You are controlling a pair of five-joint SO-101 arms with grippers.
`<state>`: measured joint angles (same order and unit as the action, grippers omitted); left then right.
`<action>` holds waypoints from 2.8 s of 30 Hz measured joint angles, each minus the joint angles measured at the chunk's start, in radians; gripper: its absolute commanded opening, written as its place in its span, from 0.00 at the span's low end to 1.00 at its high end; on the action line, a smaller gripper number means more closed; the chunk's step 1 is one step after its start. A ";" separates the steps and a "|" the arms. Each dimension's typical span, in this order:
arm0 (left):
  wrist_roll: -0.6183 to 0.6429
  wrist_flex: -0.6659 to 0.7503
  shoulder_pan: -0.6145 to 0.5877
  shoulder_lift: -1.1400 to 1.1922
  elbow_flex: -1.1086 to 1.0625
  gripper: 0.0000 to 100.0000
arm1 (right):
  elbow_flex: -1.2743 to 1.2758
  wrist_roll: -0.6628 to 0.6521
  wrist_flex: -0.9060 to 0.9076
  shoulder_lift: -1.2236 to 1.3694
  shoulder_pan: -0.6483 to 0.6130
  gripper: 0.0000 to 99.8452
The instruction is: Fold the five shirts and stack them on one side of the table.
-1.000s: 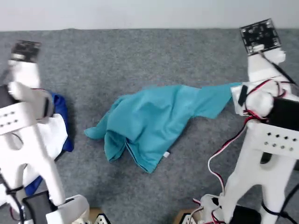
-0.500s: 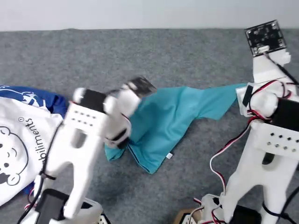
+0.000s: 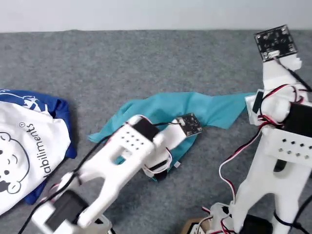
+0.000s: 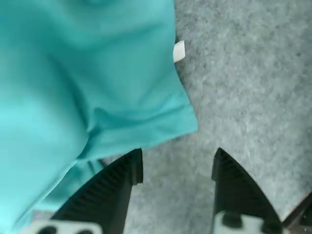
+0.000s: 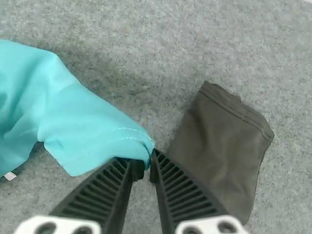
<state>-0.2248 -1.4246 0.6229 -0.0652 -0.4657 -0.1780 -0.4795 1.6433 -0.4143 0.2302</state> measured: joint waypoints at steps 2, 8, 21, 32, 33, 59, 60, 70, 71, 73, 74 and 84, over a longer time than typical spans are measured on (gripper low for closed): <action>0.009 0.006 0.011 0.081 0.034 0.23 | 0.000 0.000 0.000 0.000 0.000 0.01; 0.011 0.014 0.014 0.287 0.138 0.23 | 0.000 0.000 0.000 0.000 0.000 0.01; 0.009 0.026 0.018 0.419 0.184 0.02 | 0.000 0.000 0.000 0.000 0.000 0.01; 0.008 -0.132 -0.057 0.181 0.336 0.01 | 0.000 0.000 0.000 -0.008 0.000 0.01; 0.008 -0.147 -0.083 0.130 0.353 0.01 | 0.000 0.000 0.000 -0.011 0.000 0.01; -0.158 0.114 -0.698 -0.706 0.652 0.00 | -0.445 -0.350 -0.623 -0.183 0.002 0.01; -0.170 0.121 -0.701 -0.720 0.652 0.00 | -0.445 -0.370 -0.658 -0.184 0.002 0.01; -0.187 0.127 -0.704 -0.796 0.660 0.00 | -0.445 -0.440 -0.786 -0.232 0.002 0.01; -0.187 0.127 -0.704 -0.796 0.672 0.00 | -0.445 -0.440 -0.786 -0.245 0.002 0.01; -0.187 0.127 -0.704 -0.813 0.695 0.00 | -0.445 -0.440 -0.766 -0.284 0.002 0.01; -0.187 0.123 -0.704 -0.830 0.704 0.00 | -0.445 -0.442 -0.749 -0.307 0.002 0.01; -0.321 -0.075 -0.704 -1.043 0.726 0.00 | -0.446 -0.480 -0.540 -0.476 0.083 0.01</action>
<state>-0.5455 -1.4998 -0.0813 -1.1086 0.2601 -0.6245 -0.9597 1.1032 -0.8899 0.3130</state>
